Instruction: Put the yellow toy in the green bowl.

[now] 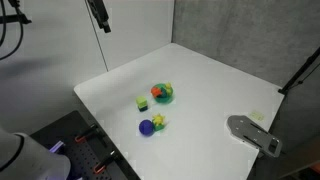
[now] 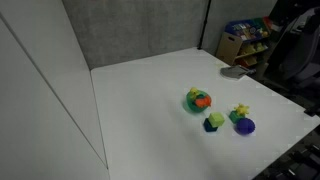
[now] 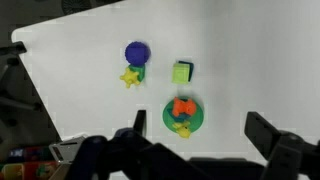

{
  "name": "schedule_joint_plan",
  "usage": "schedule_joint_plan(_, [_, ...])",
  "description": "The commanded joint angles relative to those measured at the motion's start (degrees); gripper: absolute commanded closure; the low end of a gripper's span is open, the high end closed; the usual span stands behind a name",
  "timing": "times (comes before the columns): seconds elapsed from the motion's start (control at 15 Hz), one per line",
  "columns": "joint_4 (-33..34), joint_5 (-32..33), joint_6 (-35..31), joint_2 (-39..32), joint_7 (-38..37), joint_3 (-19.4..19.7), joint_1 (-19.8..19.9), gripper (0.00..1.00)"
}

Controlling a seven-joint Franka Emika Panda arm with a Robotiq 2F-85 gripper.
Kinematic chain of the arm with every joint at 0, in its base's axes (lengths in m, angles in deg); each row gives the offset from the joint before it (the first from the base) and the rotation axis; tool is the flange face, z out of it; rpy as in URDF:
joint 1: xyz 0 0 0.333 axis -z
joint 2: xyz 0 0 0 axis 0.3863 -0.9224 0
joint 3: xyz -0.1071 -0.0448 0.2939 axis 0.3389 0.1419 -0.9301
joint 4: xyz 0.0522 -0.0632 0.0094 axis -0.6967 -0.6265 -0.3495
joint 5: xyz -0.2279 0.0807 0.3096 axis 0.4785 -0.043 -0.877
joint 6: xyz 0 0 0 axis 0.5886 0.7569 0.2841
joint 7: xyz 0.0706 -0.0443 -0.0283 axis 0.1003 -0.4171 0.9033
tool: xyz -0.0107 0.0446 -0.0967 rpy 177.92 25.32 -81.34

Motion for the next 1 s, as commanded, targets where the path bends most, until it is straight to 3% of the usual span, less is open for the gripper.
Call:
schedule_joint_plan(0.0, [0.1, 0.6, 0.1, -0.2, -0.5, 1.3, -1.6, 0.0])
schedule_joint_plan(0.2, [0.1, 0.6, 0.1, -0.2, -0.5, 1.3, -1.6, 0.0])
schedule_joint_plan(0.67, [6.5, 1.2, 1.5, -7.6, 3.3, 3.3, -1.7, 0.0])
schedule_joint_plan(0.93, [9.6, -0.6, 1.4, -13.2, 5.7, 6.4, -1.6, 0.0])
